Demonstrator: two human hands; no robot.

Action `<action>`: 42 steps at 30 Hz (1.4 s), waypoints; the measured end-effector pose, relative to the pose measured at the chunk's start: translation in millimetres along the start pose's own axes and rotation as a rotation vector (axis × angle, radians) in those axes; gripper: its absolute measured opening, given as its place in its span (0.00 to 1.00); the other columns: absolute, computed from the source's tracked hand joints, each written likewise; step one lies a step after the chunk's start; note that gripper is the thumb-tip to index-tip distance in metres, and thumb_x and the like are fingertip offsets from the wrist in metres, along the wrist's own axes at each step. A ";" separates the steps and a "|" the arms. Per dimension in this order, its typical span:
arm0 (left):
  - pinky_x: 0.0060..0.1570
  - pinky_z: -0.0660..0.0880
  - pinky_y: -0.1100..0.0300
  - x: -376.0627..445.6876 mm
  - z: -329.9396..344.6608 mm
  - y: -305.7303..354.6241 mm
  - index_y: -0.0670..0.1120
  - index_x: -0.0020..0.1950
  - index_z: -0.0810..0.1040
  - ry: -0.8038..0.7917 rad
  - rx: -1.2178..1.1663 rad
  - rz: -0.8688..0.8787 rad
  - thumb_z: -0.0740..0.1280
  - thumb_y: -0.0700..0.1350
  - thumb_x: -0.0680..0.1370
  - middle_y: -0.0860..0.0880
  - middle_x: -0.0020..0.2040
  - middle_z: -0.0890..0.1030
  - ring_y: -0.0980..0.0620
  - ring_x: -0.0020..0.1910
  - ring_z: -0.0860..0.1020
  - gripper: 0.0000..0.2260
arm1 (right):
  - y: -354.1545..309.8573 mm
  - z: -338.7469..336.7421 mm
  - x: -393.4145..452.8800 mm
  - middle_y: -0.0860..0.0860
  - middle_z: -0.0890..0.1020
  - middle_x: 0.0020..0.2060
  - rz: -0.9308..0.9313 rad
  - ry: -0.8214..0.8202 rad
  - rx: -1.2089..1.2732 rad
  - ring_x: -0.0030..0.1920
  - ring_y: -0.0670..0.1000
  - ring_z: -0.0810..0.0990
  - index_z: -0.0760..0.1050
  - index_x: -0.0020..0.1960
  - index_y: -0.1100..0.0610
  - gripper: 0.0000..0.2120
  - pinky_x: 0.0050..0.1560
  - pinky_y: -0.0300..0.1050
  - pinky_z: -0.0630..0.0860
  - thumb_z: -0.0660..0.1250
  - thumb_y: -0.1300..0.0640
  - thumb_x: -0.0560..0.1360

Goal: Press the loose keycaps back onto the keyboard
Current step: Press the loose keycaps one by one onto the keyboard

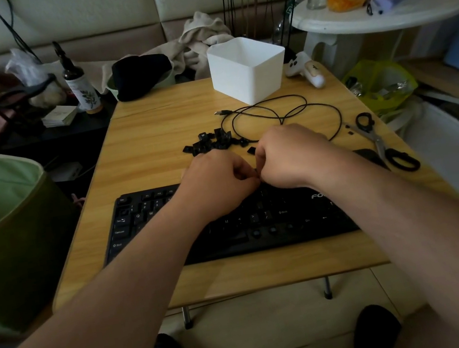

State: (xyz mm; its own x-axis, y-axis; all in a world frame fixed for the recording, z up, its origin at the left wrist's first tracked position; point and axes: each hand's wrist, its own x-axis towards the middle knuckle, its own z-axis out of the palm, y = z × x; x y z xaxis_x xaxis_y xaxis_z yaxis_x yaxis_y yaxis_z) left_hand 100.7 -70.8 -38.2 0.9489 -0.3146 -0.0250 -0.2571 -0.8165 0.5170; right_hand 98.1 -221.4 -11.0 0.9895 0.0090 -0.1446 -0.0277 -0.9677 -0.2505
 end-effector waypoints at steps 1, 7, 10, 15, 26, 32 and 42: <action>0.59 0.79 0.47 -0.5 -0.7 0.7 0.63 0.39 0.78 -0.003 0.002 -0.002 0.72 0.57 0.76 0.60 0.42 0.82 0.53 0.49 0.81 0.07 | -0.9 0.4 -0.1 0.47 0.82 0.43 -0.002 0.001 -0.007 0.45 0.53 0.78 0.83 0.43 0.48 0.06 0.48 0.50 0.75 0.69 0.58 0.69; 0.55 0.80 0.50 -1.3 -3.2 3.3 0.61 0.38 0.78 -0.011 0.003 -0.001 0.72 0.55 0.76 0.59 0.42 0.83 0.54 0.46 0.81 0.08 | -4.9 -2.6 -4.6 0.48 0.79 0.42 -0.035 0.009 -0.067 0.45 0.54 0.76 0.79 0.43 0.50 0.04 0.47 0.52 0.66 0.68 0.58 0.71; 0.48 0.79 0.54 0.4 -2.7 1.3 0.60 0.34 0.77 -0.011 0.016 0.007 0.72 0.51 0.76 0.59 0.37 0.81 0.57 0.41 0.79 0.11 | -8.3 -1.4 -8.1 0.49 0.77 0.40 -0.076 0.054 -0.165 0.43 0.54 0.74 0.72 0.41 0.50 0.05 0.48 0.54 0.63 0.68 0.57 0.72; 0.45 0.78 0.57 0.5 -5.0 -0.3 0.60 0.40 0.82 -0.036 -0.019 0.006 0.73 0.52 0.76 0.59 0.40 0.83 0.58 0.43 0.80 0.06 | -1.2 -0.4 -7.0 0.46 0.78 0.42 -0.124 0.070 -0.183 0.47 0.54 0.75 0.77 0.45 0.48 0.03 0.49 0.54 0.64 0.69 0.55 0.74; 0.39 0.72 0.63 0.4 -10.0 -3.5 0.59 0.47 0.87 -0.075 -0.075 0.004 0.74 0.52 0.77 0.57 0.41 0.83 0.60 0.40 0.79 0.02 | 40.2 9.0 -11.2 0.40 0.82 0.41 -0.174 -0.005 0.278 0.44 0.41 0.79 0.86 0.47 0.44 0.02 0.41 0.39 0.73 0.76 0.48 0.75; 0.39 0.72 0.62 1.6 -6.6 0.1 0.60 0.46 0.85 -0.070 -0.061 0.006 0.73 0.50 0.77 0.58 0.41 0.82 0.59 0.42 0.79 0.04 | 26.7 10.2 -13.0 0.41 0.79 0.40 -0.131 0.072 0.085 0.47 0.49 0.78 0.85 0.47 0.45 0.07 0.50 0.49 0.78 0.75 0.43 0.75; 0.39 0.71 0.63 -0.8 -9.0 -0.4 0.60 0.50 0.86 -0.083 -0.061 0.011 0.72 0.48 0.79 0.60 0.42 0.83 0.62 0.42 0.79 0.07 | 22.9 9.5 -7.0 0.44 0.80 0.41 -0.066 0.039 0.103 0.50 0.52 0.78 0.82 0.41 0.46 0.09 0.56 0.56 0.77 0.79 0.43 0.71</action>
State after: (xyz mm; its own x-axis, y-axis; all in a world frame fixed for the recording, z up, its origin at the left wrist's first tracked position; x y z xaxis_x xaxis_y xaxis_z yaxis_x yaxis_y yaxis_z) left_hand 101.6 -65.9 -30.6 0.9271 -0.3641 -0.0885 -0.2530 -0.7825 0.5689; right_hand 89.2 -241.3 -24.8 0.9944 0.0596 -0.0873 0.0247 -0.9343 -0.3557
